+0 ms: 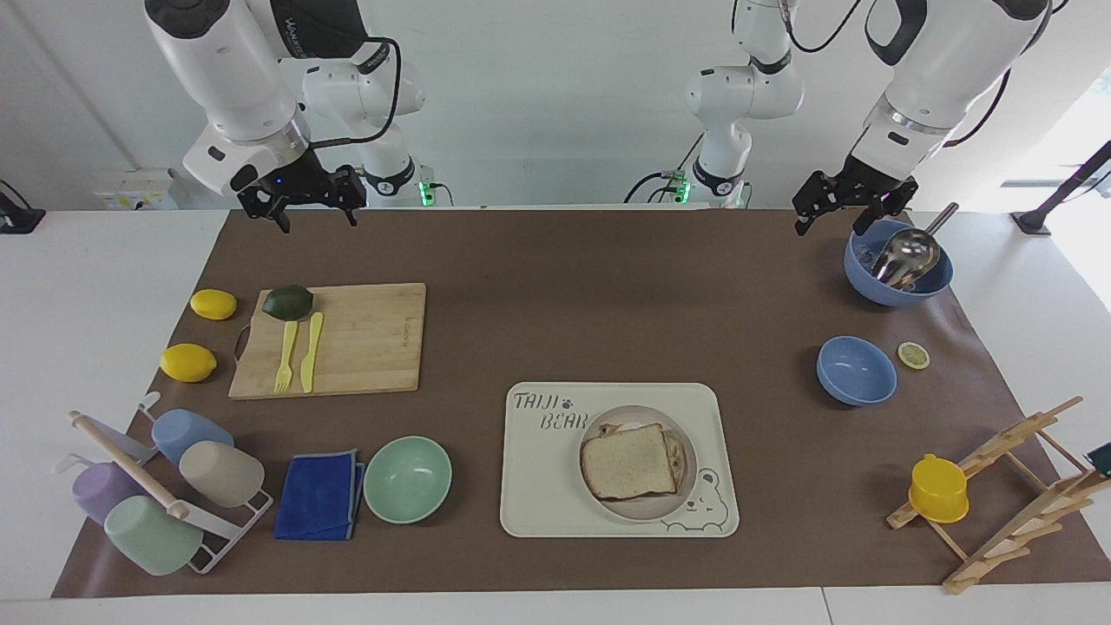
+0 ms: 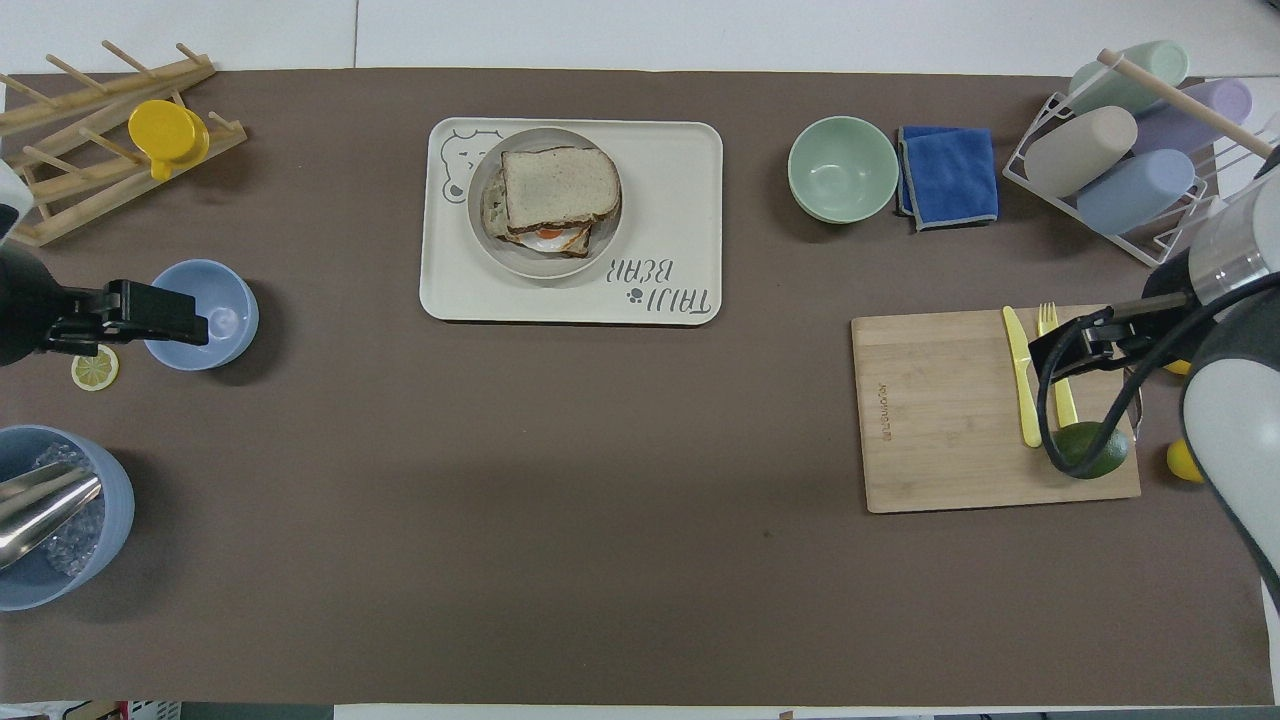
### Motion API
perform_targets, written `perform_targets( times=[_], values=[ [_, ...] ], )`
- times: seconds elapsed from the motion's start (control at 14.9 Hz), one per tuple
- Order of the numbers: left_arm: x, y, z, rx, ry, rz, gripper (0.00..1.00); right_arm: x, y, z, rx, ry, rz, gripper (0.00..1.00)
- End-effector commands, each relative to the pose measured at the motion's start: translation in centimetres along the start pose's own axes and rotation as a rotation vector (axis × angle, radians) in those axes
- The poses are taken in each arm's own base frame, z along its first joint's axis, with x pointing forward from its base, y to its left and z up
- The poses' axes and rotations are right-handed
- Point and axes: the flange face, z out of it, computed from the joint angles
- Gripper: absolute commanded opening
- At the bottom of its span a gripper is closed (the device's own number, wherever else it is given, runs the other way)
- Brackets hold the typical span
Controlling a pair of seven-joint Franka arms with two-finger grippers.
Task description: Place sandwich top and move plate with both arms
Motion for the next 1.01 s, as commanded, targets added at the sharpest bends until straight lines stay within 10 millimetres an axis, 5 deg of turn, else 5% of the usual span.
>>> perform_targets(
  times=[0.0, 0.13, 0.47, 0.94],
  values=[
    [0.3, -0.5, -1.2, 0.076, 0.029, 0.035, 1.00, -0.5, 0.6, -0.4, 0.028, 0.015, -0.011, 1.00],
    [0.9, -0.7, -2.5, 0.073, 0.010, 0.025, 1.00, -0.5, 0.6, -0.4, 0.028, 0.015, -0.011, 1.00],
    [1.2, -0.4, 0.0, 0.016, 0.002, 0.008, 1.00, -0.5, 0.9, -0.4, 0.027, 0.018, -0.005, 1.00],
    [1.2, -0.7, 0.0, 0.001, 0.005, 0.003, 1.00, -0.5, 1.0, -0.5, 0.017, 0.019, -0.003, 1.00]
  ],
)
